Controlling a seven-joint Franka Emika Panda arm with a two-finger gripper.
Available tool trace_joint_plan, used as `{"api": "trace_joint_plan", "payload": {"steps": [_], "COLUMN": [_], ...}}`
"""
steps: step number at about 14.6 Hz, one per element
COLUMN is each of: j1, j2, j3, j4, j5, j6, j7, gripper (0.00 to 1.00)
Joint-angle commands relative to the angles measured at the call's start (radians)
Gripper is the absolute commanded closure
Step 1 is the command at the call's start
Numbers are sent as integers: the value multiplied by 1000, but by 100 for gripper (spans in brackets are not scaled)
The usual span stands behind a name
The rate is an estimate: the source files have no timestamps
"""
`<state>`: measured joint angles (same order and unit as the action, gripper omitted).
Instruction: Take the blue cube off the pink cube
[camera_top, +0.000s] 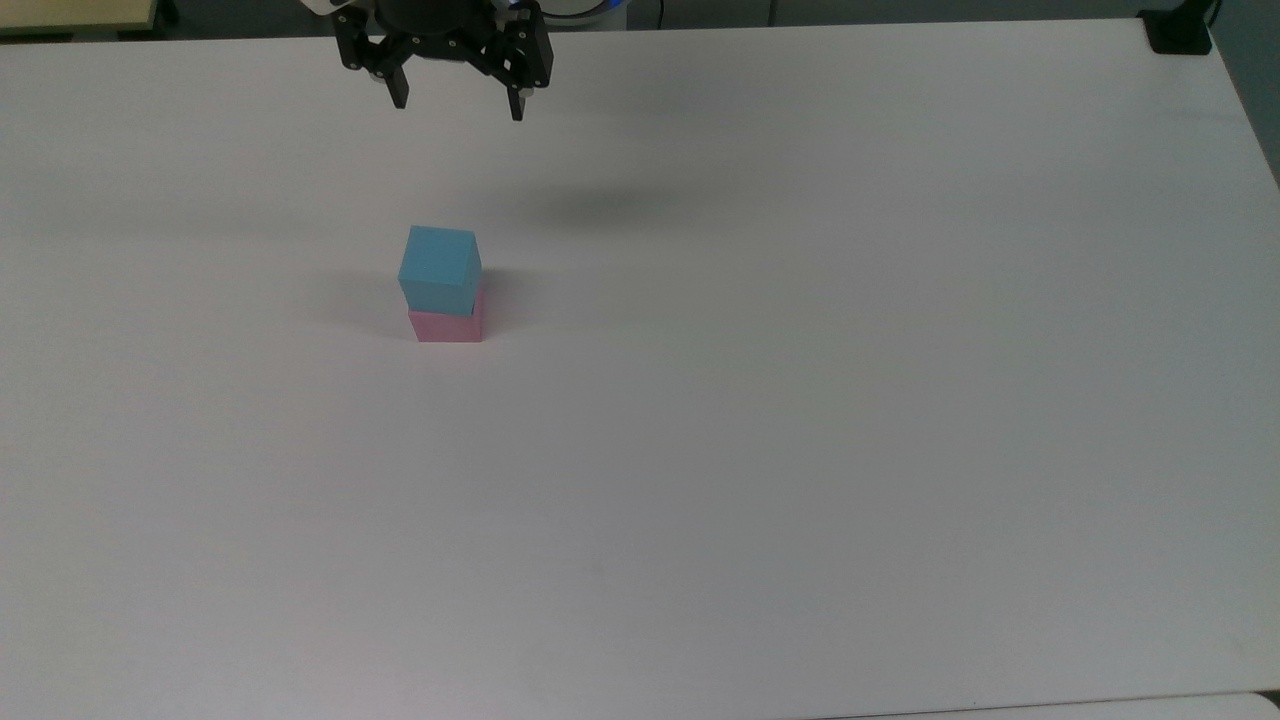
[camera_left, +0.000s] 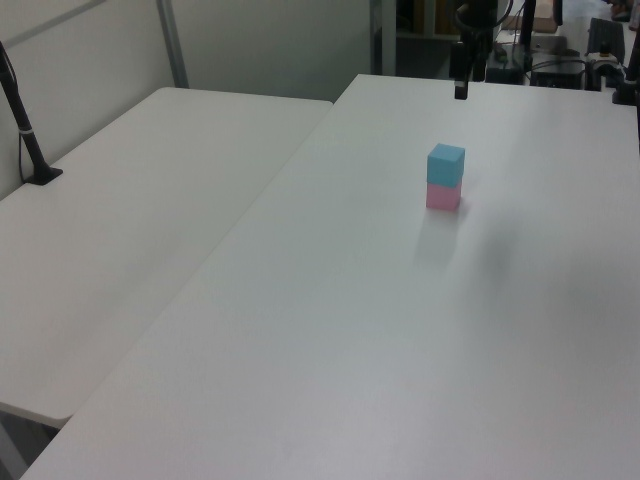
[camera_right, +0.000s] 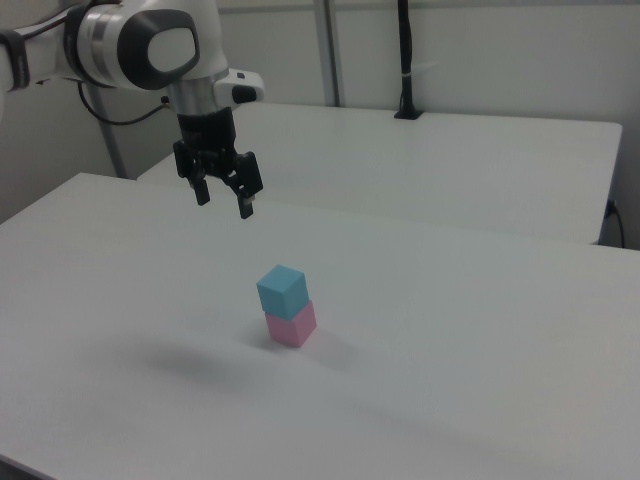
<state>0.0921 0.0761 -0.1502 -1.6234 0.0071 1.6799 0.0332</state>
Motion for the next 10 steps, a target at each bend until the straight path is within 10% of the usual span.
{"api": "trace_joint_plan", "payload": {"steps": [1,10], "j1": [-6,-26], "j2": [51,186], "j3": [6,4], "j4": [31,4], "j5": [-10,-42], "j6": [27,228], "j7": [24,22], "gripper": [0,0]}}
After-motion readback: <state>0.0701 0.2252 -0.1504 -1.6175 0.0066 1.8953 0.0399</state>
